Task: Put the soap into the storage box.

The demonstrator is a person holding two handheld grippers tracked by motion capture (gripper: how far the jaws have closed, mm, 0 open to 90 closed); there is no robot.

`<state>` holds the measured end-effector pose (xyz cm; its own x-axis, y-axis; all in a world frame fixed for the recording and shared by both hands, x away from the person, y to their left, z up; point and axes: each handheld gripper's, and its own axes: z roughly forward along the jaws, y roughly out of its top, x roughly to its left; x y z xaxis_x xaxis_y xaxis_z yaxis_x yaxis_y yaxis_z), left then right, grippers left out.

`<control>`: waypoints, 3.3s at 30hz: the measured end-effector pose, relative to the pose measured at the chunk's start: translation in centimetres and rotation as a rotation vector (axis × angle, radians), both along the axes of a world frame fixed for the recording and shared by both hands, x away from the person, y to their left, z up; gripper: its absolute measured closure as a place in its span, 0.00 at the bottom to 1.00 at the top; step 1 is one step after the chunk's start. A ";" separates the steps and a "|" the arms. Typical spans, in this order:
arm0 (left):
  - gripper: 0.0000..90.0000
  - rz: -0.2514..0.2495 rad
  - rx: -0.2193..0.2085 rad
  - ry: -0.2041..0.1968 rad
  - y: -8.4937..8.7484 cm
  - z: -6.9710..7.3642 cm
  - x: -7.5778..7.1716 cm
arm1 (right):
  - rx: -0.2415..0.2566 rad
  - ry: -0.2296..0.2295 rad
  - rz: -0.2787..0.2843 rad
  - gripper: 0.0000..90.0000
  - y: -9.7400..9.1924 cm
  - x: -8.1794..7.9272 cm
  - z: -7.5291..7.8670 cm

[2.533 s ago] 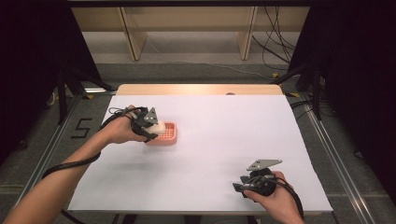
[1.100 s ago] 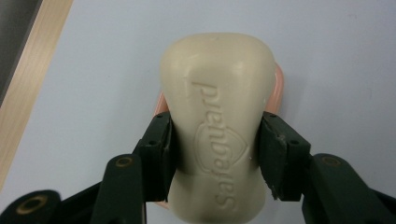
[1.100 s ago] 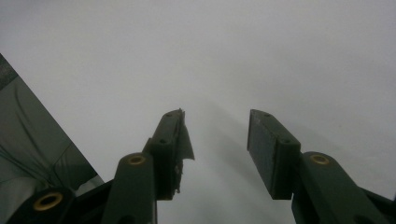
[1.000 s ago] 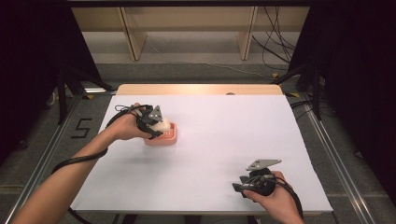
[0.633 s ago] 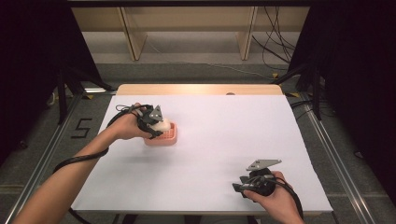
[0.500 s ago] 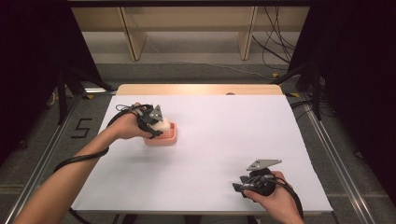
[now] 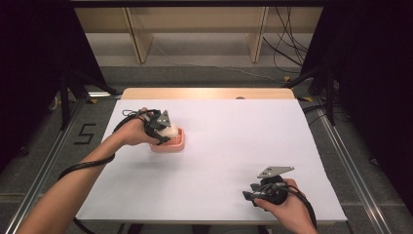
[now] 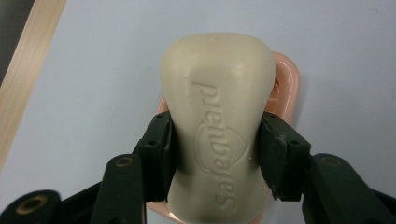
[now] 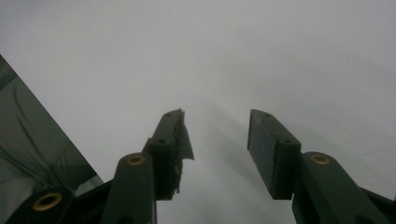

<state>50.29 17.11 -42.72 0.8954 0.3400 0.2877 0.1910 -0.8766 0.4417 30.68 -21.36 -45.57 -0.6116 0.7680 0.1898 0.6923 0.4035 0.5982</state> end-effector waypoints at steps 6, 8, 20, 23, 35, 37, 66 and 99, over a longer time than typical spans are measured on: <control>0.55 0.008 0.001 0.006 0.0 -0.3 0.2 | 0.001 0.002 -0.003 0.63 0.0 0.0 0.0; 0.55 0.010 0.003 0.010 0.0 -0.4 0.3 | 0.000 0.002 -0.001 0.63 0.0 0.0 0.0; 0.55 0.010 0.015 0.017 -0.2 -0.7 0.5 | -0.005 -0.002 0.029 0.62 -0.1 0.1 0.0; 0.55 0.007 0.019 0.018 -0.2 -0.8 0.6 | -0.003 0.007 0.029 0.62 -0.1 0.0 0.0; 0.55 0.011 0.029 0.026 -0.3 -1.0 0.7 | -0.005 0.006 0.033 0.62 -0.1 0.0 0.0; 0.55 0.007 0.037 0.028 -0.3 -1.1 0.8 | -0.005 0.007 0.034 0.62 -0.1 0.0 0.0; 0.54 0.038 0.030 0.061 -0.4 -1.4 1.4 | -0.007 0.030 0.007 0.62 0.1 -0.1 0.0; 0.38 0.160 -0.170 0.051 1.8 1.0 -3.7 | 0.000 0.010 0.008 0.61 0.2 0.0 -0.2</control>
